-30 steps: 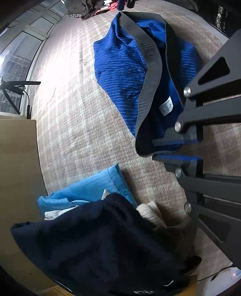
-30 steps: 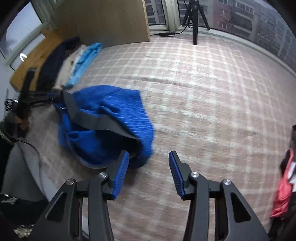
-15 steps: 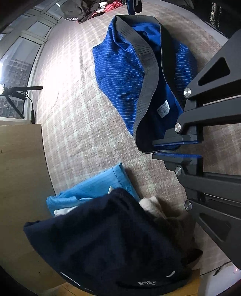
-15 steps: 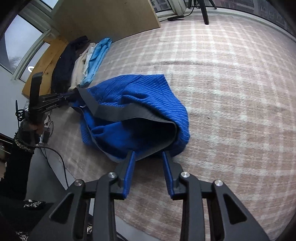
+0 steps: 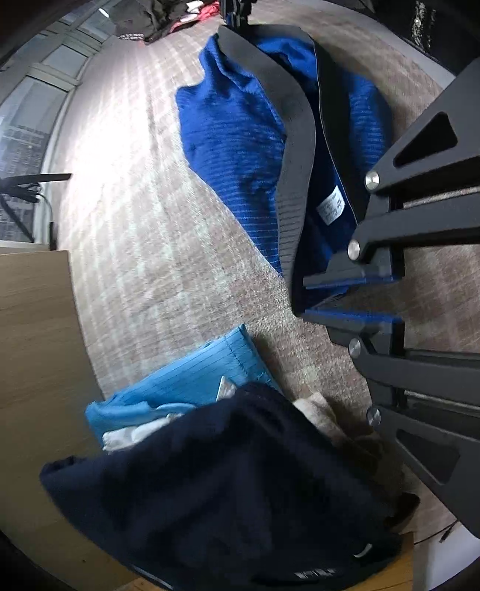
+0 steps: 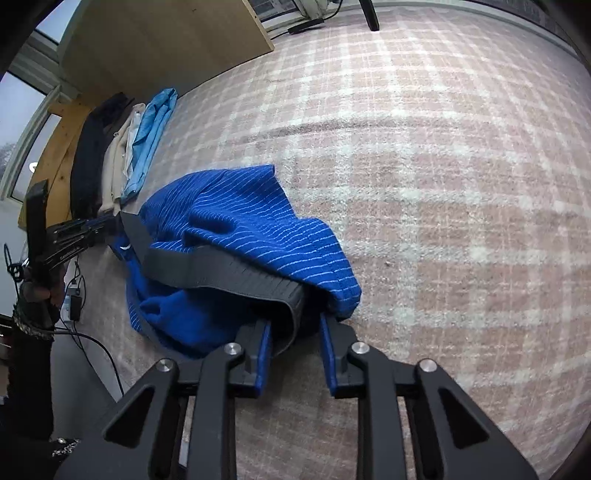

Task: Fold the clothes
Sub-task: 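Lift the shorts by the waistband with both tools, stretching it taut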

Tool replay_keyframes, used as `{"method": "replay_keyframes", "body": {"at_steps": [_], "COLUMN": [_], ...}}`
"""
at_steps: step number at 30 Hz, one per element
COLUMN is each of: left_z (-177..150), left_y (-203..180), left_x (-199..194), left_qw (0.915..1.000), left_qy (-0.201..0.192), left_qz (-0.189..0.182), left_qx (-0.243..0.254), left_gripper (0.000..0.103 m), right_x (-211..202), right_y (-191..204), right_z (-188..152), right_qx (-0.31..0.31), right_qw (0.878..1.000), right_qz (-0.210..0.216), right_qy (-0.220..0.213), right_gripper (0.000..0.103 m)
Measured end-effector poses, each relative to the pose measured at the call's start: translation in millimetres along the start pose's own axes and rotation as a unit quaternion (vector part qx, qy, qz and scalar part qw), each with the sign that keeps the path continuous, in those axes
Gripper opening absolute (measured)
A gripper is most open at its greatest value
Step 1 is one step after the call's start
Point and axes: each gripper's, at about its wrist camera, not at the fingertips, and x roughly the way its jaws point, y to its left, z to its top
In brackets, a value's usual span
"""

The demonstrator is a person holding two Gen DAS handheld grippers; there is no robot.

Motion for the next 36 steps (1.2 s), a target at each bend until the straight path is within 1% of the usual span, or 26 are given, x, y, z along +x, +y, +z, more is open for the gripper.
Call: {"method": "replay_keyframes", "body": {"at_steps": [1, 2, 4, 5, 6, 7, 9, 12, 13, 14, 15, 16, 17, 18, 21, 24, 26, 28, 29, 30, 32, 33, 35, 36], "left_z": [0, 1, -1, -3, -4, -5, -4, -1, 1, 3, 5, 6, 7, 7, 12, 24, 33, 39, 40, 41, 42, 44, 51, 59], "left_y": [0, -1, -1, -1, -2, -1, -1, -4, -3, -3, -4, -6, -10, -15, -22, -23, -24, -26, -27, -28, -28, -27, -27, -30], "left_x": [2, 3, -3, -6, -8, -8, -3, 4, 7, 10, 14, 14, 10, 1, -42, -90, -127, -167, -186, -198, -215, -217, -206, -197], "left_qw": [0.9999, 0.9999, 0.9999, 0.9999, 0.9997, 0.9995, 0.9993, 0.9995, 0.9998, 0.9999, 0.9998, 0.9998, 0.9998, 0.9997, 0.9983, 0.9958, 0.9929, 0.9878, 0.9855, 0.9841, 0.9817, 0.9818, 0.9835, 0.9846], "left_qy": [0.003, 0.005, 0.001, -0.004, -0.008, -0.009, 0.000, -0.004, -0.002, 0.001, 0.007, 0.010, 0.004, -0.009, -0.052, -0.087, -0.115, -0.150, -0.165, -0.172, -0.186, -0.186, -0.174, -0.167], "left_qz": [0.009, 0.015, 0.010, 0.013, 0.016, 0.022, 0.030, 0.014, 0.004, -0.007, -0.017, -0.019, -0.014, -0.006, -0.008, -0.001, 0.007, 0.015, 0.015, 0.014, 0.001, -0.010, -0.019, -0.017], "left_qx": [0.004, 0.006, 0.005, 0.010, 0.015, 0.019, 0.022, 0.027, 0.020, 0.014, 0.008, 0.006, 0.011, 0.020, 0.026, 0.028, 0.032, 0.038, 0.038, 0.040, 0.040, 0.037, 0.045, 0.050], "left_gripper": [0.027, 0.027, 0.027, 0.030, 0.036, 0.039, 0.040, 0.039, 0.036, 0.017, 0.003, 0.001, 0.001, 0.001, 0.001, 0.001, 0.001, 0.001, 0.001, 0.001, 0.001, 0.001, 0.001, 0.001], "right_x": [0, -1, -6, -9, -12, -14, -15, -12, -12, -11, -12, -14, -17, -24, -56, -105, -138, -179, -197, -213, -234, -240, -224, -216], "right_y": [0, 0, 1, 1, 2, 3, 6, 11, 13, 14, 14, 14, 15, 16, 21, 27, 31, 35, 37, 37, 35, 34, 26, 21], "right_z": [0, 0, 0, -1, -1, -1, 0, 0, 0, 0, 1, 2, 3, 4, 9, 21, 29, 37, 38, 39, 40, 41, 45, 51], "right_qx": [-0.003, -0.004, -0.008, -0.011, -0.014, -0.018, -0.027, -0.037, -0.041, -0.044, -0.045, -0.047, -0.049, -0.052, -0.069, -0.094, -0.105, -0.111, -0.114, -0.117, -0.122, -0.126, -0.147, -0.150], "right_qw": [1.000, 1.000, 1.000, 1.000, 1.000, 1.000, 0.999, 0.999, 0.999, 0.998, 0.998, 0.998, 0.998, 0.997, 0.994, 0.986, 0.981, 0.975, 0.972, 0.970, 0.969, 0.968, 0.968, 0.968], "right_qz": [-0.004, -0.005, -0.004, -0.004, -0.005, -0.008, -0.015, -0.024, -0.026, -0.029, -0.031, -0.033, -0.035, -0.038, -0.053, -0.076, -0.084, -0.088, -0.085, -0.084, -0.084, -0.090, -0.134, -0.145], "right_qy": [-0.001, -0.002, -0.010, -0.014, -0.018, -0.020, -0.021, -0.020, -0.021, -0.021, -0.023, -0.025, -0.030, -0.039, -0.069, -0.112, -0.137, -0.170, -0.185, -0.196, -0.200, -0.196, -0.153, -0.139], "right_gripper": [0.009, 0.009, 0.005, 0.005, 0.004, 0.004, 0.004, 0.004, 0.004, 0.004, 0.004, 0.003, 0.003, 0.003, 0.002, 0.002, 0.002, 0.002, 0.002, 0.002, 0.002, 0.002, 0.002, 0.002]}}
